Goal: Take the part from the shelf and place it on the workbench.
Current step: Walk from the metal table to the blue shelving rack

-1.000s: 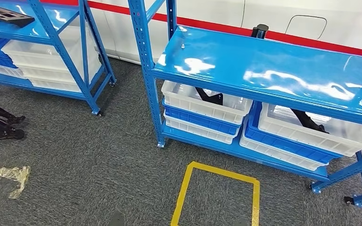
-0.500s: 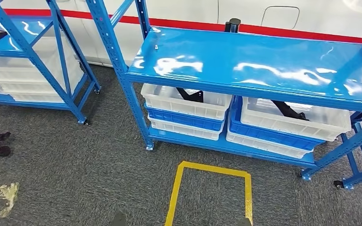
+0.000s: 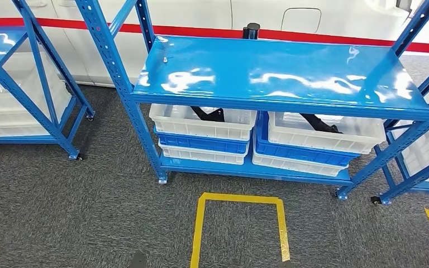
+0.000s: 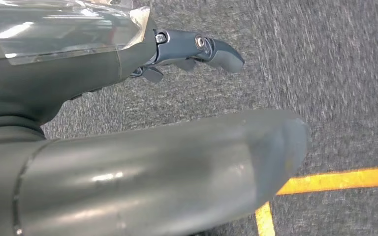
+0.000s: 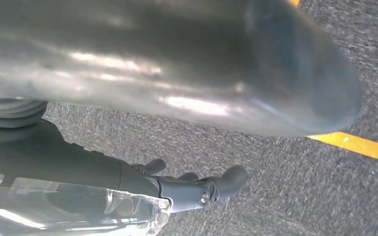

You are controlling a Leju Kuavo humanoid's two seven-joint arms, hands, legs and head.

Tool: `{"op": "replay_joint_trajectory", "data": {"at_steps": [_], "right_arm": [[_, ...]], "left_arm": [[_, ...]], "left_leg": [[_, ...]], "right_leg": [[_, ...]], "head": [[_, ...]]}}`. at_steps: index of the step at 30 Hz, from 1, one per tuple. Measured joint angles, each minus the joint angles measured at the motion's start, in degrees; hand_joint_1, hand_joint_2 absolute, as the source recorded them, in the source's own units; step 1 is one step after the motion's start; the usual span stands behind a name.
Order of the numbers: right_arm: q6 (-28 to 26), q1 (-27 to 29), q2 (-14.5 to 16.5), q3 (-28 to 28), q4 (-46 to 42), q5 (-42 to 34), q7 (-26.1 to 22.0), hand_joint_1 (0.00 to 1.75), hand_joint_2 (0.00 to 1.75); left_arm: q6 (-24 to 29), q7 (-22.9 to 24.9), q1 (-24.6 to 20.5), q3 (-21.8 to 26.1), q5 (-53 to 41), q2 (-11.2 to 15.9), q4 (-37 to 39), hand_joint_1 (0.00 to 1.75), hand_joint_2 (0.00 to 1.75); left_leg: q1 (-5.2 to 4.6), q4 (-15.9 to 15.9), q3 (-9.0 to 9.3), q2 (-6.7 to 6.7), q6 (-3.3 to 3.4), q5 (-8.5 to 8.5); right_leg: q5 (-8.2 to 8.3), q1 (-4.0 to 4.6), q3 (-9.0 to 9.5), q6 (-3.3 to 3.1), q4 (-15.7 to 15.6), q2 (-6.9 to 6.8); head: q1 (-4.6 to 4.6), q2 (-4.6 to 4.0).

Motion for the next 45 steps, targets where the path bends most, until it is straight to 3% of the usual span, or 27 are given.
{"op": "replay_joint_trajectory", "data": {"at_steps": [2,3,4,6,7,9,11,13,14,19,23,27,36,45], "right_arm": [[0.0,-0.1,0.0,0.0,0.0,0.0,0.0,0.00,0.00],[0.0,-0.1,-0.1,0.0,0.0,0.0,0.1,0.00,0.00],[0.0,0.0,-0.1,0.0,0.0,0.0,0.1,0.00,0.00],[-0.1,0.1,-0.3,0.0,0.0,0.0,0.2,0.00,0.00],[-0.1,0.0,-0.3,0.0,0.0,0.0,0.2,0.00,0.00],[-0.1,-0.1,-0.3,0.0,0.0,0.0,0.2,0.00,0.00],[-0.1,-0.1,-0.2,0.0,0.0,0.0,0.2,0.00,0.00],[-0.1,0.0,-0.2,0.0,0.0,0.0,0.2,0.00,0.00],[-0.1,0.0,-0.2,0.0,0.0,0.0,0.2,0.00,0.00],[-0.1,0.0,-0.2,0.0,0.0,0.0,0.2,0.00,0.00],[-0.1,0.0,-0.2,0.0,0.0,0.0,0.2,0.00,0.00],[-0.3,-0.1,-0.2,0.0,0.1,-0.3,0.3,0.00,1.75],[-0.9,0.2,0.0,0.0,0.0,-3.0,1.4,0.00,1.75],[9.2,4.7,-0.6,1.7,-2.3,-13.2,2.8,0.00,1.75]], "left_arm": [[0.0,0.0,0.2,0.0,0.0,0.0,0.0,0.00,0.00],[0.0,0.0,0.2,0.0,0.0,0.0,0.0,0.00,0.00],[0.0,0.0,0.2,0.0,0.0,0.0,0.0,0.00,0.00],[-0.1,0.0,0.2,0.0,0.0,-0.1,0.0,0.00,0.00],[-0.1,0.0,0.2,0.0,0.0,-0.1,0.0,0.00,0.00],[-0.1,0.0,0.2,0.0,0.0,-0.1,0.0,0.00,0.00],[-0.1,0.0,0.2,0.0,0.0,0.0,0.0,0.00,0.00],[-0.1,0.0,0.1,0.0,0.0,0.0,0.0,0.00,0.00],[-0.1,0.0,0.1,0.0,0.0,0.0,0.0,0.00,0.00],[-0.1,0.0,0.1,0.0,0.0,0.0,0.0,0.00,0.00],[-0.1,0.0,0.1,0.0,0.0,0.0,0.0,0.00,0.00],[-0.5,0.5,0.1,0.0,0.8,0.0,0.0,0.00,1.75],[-3.5,3.7,0.8,3.0,4.7,0.1,0.1,0.00,1.75],[-13.2,7.0,6.1,9.7,1.9,1.8,-1.0,0.00,1.75]], "left_leg": [[-0.07,0.0,-0.11,0.77,0.20,0.01],[-0.08,0.0,-0.15,1.06,0.21,-0.01],[-0.06,0.0,-0.16,1.24,0.19,-0.02],[-0.02,0.1,-0.06,1.46,-0.04,-0.15],[-0.17,0.4,-0.07,1.54,-0.31,-0.33],[-0.47,0.9,-0.17,1.65,-0.73,-0.72],[-0.58,1.1,-0.27,1.67,-0.05,-0.74],[-0.55,1.0,-0.20,1.67,0.75,-0.60],[-0.52,0.9,-0.12,1.68,0.77,-0.60],[-0.47,0.4,0.07,1.68,0.26,-0.35],[-0.40,0.3,0.08,1.69,-1.06,-0.35],[-0.50,0.3,0.05,1.70,-1.43,-0.40],[-0.82,0.5,-0.05,1.69,-1.39,-0.44],[-0.92,0.6,-0.07,1.69,-1.33,-0.57]], "right_leg": [[-2.92,0.10,-3.34,-0.23,7.1,-1.05],[-3.36,0.09,-4.05,-0.01,8.8,-1.22],[-2.94,0.07,-3.66,0.40,8.3,-1.33],[-0.26,-0.01,0.17,1.40,1.5,-1.73],[1.02,0.01,2.28,1.59,-2.5,-1.99],[2.44,-0.11,4.76,1.19,-7.1,-2.26],[2.72,-0.18,5.02,0.65,-7.5,-2.14],[2.75,-0.01,5.02,0.61,-7.5,-2.10],[2.74,0.07,5.03,0.59,-7.5,-2.08],[2.70,0.24,5.02,0.51,-7.5,-2.08],[2.66,0.32,5.00,0.39,-7.5,-2.08],[2.66,0.27,4.99,0.13,-7.5,-2.09],[2.69,-0.02,5.02,0.15,-7.5,-2.10],[2.66,-0.09,4.98,0.14,-7.5,-2.10]], "head": [[0.14,0.00],[0.14,0.00],[0.17,0.00],[0.21,0.00],[0.25,0.00],[0.09,0.00],[-0.13,0.00],[-0.15,0.00],[-0.14,0.00],[-0.15,0.00],[-0.13,0.00],[-0.10,0.00],[-0.10,0.00],[-0.12,0.00]]}}
